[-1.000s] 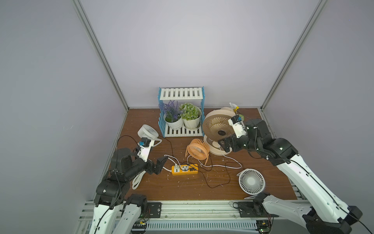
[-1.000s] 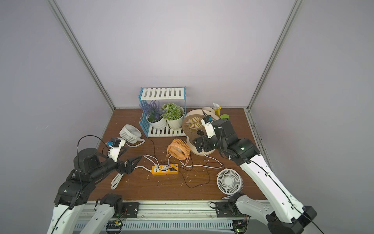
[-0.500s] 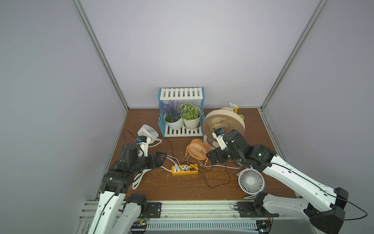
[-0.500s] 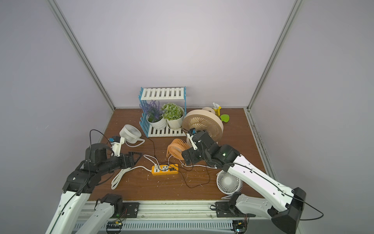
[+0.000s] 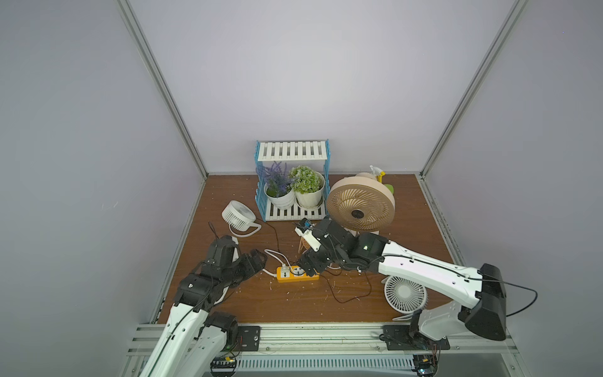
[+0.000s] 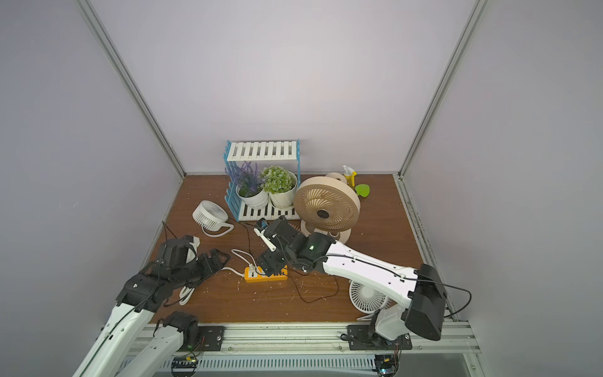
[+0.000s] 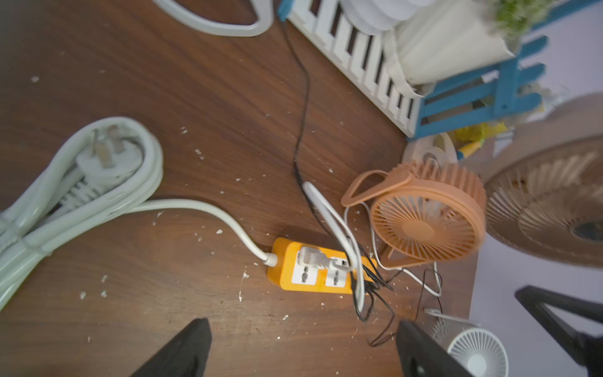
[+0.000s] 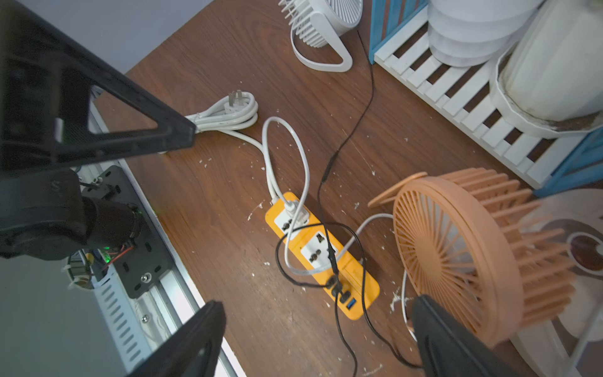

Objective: Unplug the desk fan from the power strip
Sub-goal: Remove the plug from the socket.

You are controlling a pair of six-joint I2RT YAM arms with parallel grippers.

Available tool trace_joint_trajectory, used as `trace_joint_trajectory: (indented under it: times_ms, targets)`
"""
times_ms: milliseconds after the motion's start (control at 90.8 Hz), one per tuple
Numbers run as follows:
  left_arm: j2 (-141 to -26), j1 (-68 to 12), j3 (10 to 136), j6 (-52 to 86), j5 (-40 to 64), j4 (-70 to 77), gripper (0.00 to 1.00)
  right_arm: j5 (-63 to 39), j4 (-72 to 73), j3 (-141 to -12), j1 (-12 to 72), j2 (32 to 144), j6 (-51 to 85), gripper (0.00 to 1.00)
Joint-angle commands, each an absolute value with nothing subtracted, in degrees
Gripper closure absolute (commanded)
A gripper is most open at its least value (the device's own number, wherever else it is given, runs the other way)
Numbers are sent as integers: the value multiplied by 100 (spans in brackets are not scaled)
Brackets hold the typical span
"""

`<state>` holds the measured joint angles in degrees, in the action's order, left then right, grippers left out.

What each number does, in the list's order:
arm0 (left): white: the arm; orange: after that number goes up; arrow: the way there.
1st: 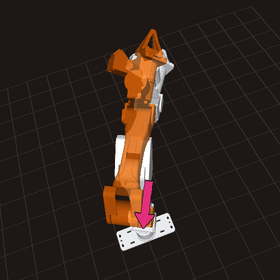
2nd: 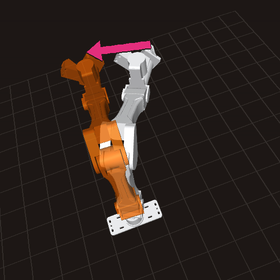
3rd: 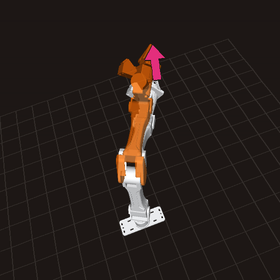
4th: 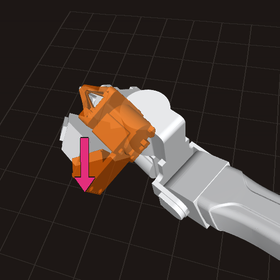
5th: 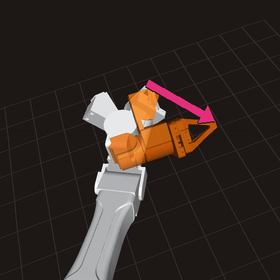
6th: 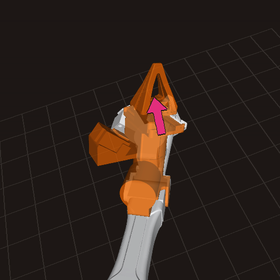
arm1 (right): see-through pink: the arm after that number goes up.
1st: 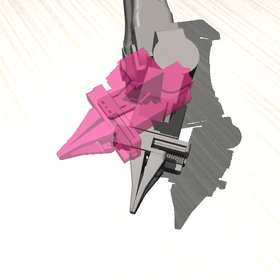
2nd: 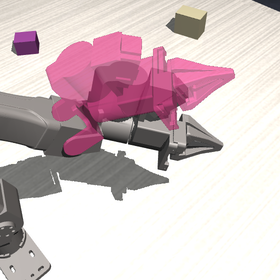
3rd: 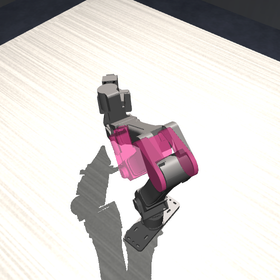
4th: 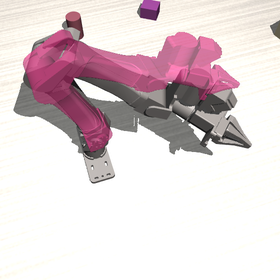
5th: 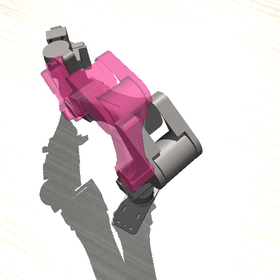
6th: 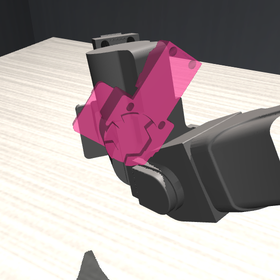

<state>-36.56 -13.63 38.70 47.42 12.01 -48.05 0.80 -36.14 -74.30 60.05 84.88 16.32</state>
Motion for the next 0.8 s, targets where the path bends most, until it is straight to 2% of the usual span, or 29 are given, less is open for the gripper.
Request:
trace_joint_trajectory:
  times_ms: [0, 187, 385, 583, 793]
  targets:
    - [-3590, -1413, 3640, 5632, 382, -4919, 3, 25, -3184, -7556, 6033, 8649, 1936, 8]
    - [-3209, -1392, 2979, 6452, 255, -4891, 1, 135, -2747, -7723, 6061, 8819, 2306, 6]
    - [-3421, -1396, 2768, 6316, 944, -4543, 1, -324, -3886, -8794, 6047, 9645, 2189, 4]
    - [-3719, -1391, 2428, 6670, 1687, -3648, 1, -797, -4433, -9460, 6104, 10278, 2085, 9]
    - [-3521, -1397, 1774, 7568, 1828, -2734, 9, -699, -4465, -9771, 6264, 10706, 1969, 19]
